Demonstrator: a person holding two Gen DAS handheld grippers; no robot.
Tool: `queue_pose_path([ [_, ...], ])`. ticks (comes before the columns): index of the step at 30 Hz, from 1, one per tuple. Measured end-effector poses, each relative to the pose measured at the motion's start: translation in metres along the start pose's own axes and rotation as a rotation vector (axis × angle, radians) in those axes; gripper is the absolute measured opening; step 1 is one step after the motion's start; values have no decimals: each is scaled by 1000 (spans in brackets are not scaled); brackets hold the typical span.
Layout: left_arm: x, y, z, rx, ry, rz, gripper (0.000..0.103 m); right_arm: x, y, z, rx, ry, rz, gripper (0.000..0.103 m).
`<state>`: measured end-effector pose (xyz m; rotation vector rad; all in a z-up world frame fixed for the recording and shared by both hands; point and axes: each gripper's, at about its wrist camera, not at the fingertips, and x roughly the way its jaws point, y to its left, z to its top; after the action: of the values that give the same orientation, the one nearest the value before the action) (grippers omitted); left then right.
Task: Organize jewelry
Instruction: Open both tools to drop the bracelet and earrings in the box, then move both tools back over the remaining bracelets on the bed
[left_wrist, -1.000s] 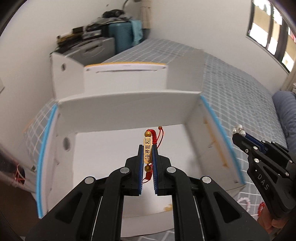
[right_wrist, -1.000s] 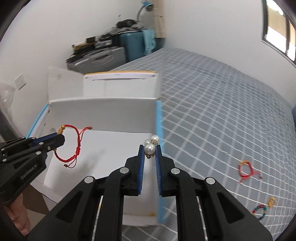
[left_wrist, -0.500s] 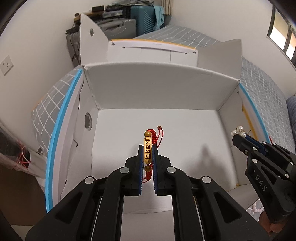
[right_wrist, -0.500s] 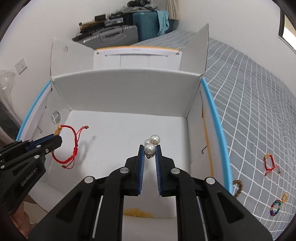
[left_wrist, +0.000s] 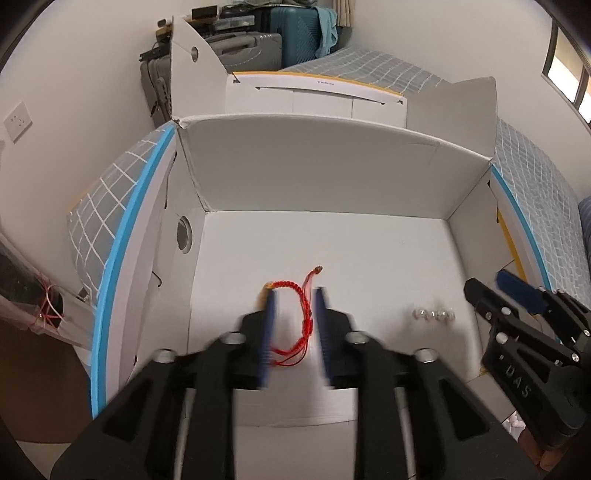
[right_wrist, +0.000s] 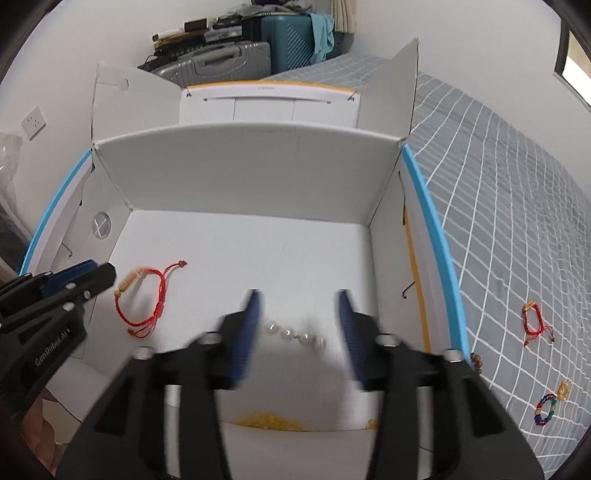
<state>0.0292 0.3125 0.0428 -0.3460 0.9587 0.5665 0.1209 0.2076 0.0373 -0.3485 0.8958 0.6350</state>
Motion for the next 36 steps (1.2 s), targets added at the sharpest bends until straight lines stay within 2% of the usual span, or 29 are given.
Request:
queue_pose_path([
  [2, -4, 2, 0, -3, -13, 13, 38, -6, 0, 1, 6, -27, 3, 71],
  [6, -14, 4, 0, -8, -39, 30, 52, -17, 0, 3, 6, -59, -12, 85],
  [10, -28, 9, -1, -23, -75, 39, 67, -29, -2, 4, 8, -91, -12, 91],
  [12, -35, 9, -2, -21, -96, 48, 70, -38, -5, 4, 3, -120, -18, 94],
  [14, -45, 7, -3, -15, -125, 58, 83, -46, -8, 3, 2, -141, -25, 94],
  [16, -54, 5, -3, -9, -161, 58, 88, -55, -12, 2, 6, -160, -27, 94],
  [21, -75, -11, -4, 17, -219, 35, 96, -82, -35, -6, 35, -208, -38, 95],
  [26, -89, -40, -7, 66, -259, 12, 97, -110, -66, -22, 71, -255, -75, 95],
  [31, -95, -76, -17, 109, -265, -70, 97, -136, -107, -50, 109, -289, -149, 95],
  [36, -96, -128, -34, 215, -260, -143, 97, -152, -147, -81, 149, -292, -213, 95],
])
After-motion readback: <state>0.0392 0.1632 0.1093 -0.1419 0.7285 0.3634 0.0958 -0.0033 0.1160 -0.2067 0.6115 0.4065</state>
